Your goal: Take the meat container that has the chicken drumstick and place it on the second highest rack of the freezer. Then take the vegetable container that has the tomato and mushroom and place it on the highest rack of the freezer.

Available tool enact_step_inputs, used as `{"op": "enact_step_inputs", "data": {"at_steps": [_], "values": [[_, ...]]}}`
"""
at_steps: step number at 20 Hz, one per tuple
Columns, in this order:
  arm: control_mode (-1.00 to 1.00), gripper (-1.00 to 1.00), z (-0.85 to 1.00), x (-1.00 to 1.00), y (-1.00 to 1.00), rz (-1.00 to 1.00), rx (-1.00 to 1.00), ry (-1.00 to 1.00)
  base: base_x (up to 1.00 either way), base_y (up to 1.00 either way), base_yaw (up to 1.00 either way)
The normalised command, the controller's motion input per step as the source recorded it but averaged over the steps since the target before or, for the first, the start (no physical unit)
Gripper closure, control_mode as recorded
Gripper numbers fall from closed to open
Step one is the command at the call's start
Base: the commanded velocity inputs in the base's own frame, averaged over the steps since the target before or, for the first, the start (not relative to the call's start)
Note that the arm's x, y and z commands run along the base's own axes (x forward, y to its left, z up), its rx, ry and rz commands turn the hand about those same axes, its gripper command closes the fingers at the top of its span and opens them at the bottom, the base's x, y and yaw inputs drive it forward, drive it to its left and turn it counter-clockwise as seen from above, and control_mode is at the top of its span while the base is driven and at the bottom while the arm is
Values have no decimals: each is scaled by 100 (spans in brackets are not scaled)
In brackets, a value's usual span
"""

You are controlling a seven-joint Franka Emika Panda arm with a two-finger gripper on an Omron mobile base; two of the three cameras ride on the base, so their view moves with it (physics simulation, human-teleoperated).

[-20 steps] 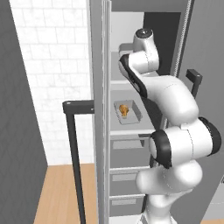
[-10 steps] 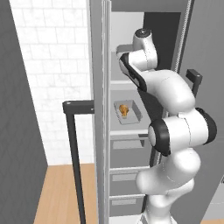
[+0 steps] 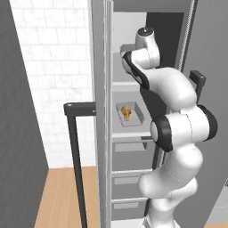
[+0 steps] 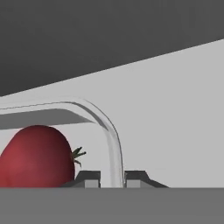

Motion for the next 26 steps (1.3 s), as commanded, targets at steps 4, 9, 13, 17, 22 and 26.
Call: {"op": "enact_step_inputs", "data": {"at_steps": [4, 9, 13, 17, 22, 26], "values": [[-100, 100, 0, 0, 0, 0, 0, 0, 0, 0, 0], [-100, -100, 0, 0, 0, 0, 0, 0, 0, 0, 0], [-100, -100, 0, 0, 0, 0, 0, 0, 0, 0, 0], [-100, -100, 0, 0, 0, 0, 0, 0, 0, 0, 0], [-100, -100, 6, -46, 0, 0, 0, -18, 0, 0, 0], [-100, -100, 24, -91, 0, 0, 0, -33, 0, 0, 0]]}}
